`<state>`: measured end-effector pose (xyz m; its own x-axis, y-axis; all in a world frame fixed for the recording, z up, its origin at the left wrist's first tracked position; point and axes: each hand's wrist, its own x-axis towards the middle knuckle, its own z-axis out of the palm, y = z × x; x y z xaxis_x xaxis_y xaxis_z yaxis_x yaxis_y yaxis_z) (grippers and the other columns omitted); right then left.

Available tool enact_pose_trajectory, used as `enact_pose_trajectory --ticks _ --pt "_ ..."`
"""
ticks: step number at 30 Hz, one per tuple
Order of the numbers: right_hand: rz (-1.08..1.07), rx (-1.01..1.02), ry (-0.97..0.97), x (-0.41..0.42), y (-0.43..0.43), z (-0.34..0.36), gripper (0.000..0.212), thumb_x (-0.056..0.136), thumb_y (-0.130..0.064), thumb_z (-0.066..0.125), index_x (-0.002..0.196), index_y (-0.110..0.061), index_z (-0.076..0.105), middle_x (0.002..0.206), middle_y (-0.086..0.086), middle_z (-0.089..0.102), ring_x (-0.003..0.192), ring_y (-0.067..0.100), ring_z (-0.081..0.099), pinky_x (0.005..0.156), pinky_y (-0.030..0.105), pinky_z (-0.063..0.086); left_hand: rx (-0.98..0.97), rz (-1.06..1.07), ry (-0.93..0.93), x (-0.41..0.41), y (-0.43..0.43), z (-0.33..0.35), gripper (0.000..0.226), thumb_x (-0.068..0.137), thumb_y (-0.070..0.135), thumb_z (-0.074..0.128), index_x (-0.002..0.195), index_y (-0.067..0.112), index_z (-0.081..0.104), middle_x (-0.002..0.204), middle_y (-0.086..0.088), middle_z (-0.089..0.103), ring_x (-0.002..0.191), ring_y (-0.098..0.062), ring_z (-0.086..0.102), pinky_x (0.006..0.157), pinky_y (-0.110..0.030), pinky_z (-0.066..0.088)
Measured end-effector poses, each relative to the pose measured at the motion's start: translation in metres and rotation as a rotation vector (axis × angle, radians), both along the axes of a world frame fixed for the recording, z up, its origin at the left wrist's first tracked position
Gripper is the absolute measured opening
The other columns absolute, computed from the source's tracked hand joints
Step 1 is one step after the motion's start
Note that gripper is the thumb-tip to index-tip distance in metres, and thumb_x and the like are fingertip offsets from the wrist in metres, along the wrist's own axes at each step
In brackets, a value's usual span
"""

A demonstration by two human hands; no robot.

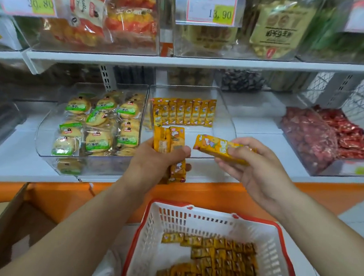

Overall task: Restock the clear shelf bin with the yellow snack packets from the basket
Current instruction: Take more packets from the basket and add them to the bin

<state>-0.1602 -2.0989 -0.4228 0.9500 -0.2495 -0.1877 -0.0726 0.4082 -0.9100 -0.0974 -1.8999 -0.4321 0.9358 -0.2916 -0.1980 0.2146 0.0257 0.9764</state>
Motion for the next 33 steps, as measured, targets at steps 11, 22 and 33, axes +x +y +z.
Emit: enact_pose_trajectory --ticks 11,22,33 --pt "0.249 -0.352 0.051 0.009 0.019 -0.018 0.08 0.076 0.005 0.079 0.132 -0.046 0.051 0.112 0.003 0.07 0.079 0.022 0.074 0.058 0.025 0.053 0.077 -0.033 -0.023 0.004 -0.009 -0.011 0.028 0.082 0.022 0.084 0.108 0.021 0.072 0.094 0.0 0.08 0.086 -0.023 0.078 0.085 -0.05 0.062" --pt "0.075 -0.781 -0.145 0.158 0.032 -0.011 0.044 0.081 -0.002 0.075 0.112 -0.027 0.058 0.101 0.001 0.069 0.09 0.016 0.064 0.071 0.026 0.053 0.02 0.018 0.028 0.046 0.046 -0.013 0.017 0.091 0.021 0.075 0.106 0.025 0.068 0.105 -0.003 0.079 0.099 -0.029 0.076 0.094 -0.056 0.057" --pt "-0.024 -1.317 -0.058 0.293 0.049 -0.08 0.038 0.082 -0.011 0.076 0.118 -0.014 0.064 0.103 0.011 0.068 0.094 0.028 0.064 0.075 0.026 0.043 0.152 0.051 -0.121 0.06 0.079 -0.028 0.016 0.09 0.031 0.076 0.104 0.03 0.069 0.091 0.01 0.079 0.084 -0.009 0.076 0.073 -0.029 0.062"
